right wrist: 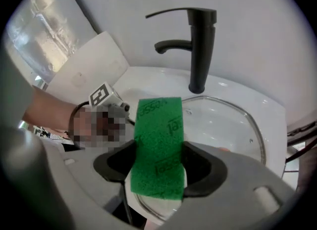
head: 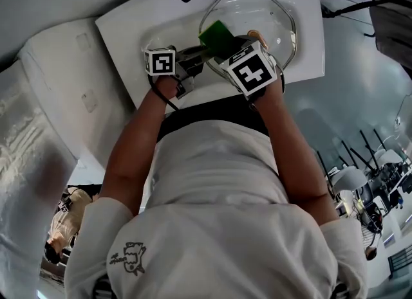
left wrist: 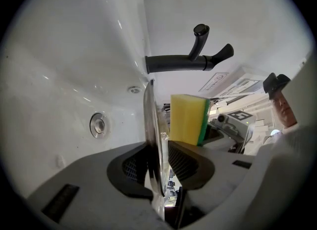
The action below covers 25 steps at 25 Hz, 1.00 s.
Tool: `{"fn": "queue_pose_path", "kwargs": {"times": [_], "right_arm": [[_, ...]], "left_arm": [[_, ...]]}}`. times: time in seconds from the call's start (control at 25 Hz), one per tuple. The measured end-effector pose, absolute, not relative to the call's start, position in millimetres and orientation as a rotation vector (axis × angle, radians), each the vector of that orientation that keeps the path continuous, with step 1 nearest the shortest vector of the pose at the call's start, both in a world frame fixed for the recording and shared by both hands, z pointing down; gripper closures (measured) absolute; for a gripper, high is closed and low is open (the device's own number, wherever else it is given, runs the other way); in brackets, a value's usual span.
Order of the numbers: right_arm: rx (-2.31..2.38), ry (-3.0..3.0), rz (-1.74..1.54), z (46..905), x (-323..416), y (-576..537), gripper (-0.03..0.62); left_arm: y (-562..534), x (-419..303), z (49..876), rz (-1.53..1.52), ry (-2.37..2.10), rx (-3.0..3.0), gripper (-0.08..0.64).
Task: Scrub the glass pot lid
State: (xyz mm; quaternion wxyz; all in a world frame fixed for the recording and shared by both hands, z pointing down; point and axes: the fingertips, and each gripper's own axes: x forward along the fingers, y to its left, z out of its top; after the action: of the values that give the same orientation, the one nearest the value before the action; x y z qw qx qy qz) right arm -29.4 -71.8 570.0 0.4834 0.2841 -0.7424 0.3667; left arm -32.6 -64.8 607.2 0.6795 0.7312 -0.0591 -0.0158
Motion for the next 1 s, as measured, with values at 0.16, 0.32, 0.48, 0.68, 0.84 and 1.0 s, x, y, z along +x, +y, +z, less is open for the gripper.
{"fn": "queue_pose_path", "kwargs": {"times": [0.16,0.32,0.48,0.68,0.84,1.0], "right_arm": [[0.759,-1.8,0.882,573,-32,-88,0.301],[0.797,-1.773,0.817,579,-29,-87,0.303],[0.828,-1.769,0.822,579,-26,-79,0.307],[0.83,-1.761,0.825,578,-15,-49,0.308],[0.8,-1.733,0.808,583,0,-16,0.308],[0.743,-1.672,0.835,592,25,25,0.308]], "left_arm": [[-66,-35,609,-0.034,-0.137,1.651,0.453],[-65,-35,612,-0.051,-0.145,1.646,0.457],[-66,-38,616,-0.056,-0.162,1.651,0.457],[-64,-34,607,-0.082,-0.125,1.613,0.46],[-65,-35,607,-0.077,-0.121,1.616,0.46],[-64,-34,608,-0.067,-0.116,1.606,0.462]]}}
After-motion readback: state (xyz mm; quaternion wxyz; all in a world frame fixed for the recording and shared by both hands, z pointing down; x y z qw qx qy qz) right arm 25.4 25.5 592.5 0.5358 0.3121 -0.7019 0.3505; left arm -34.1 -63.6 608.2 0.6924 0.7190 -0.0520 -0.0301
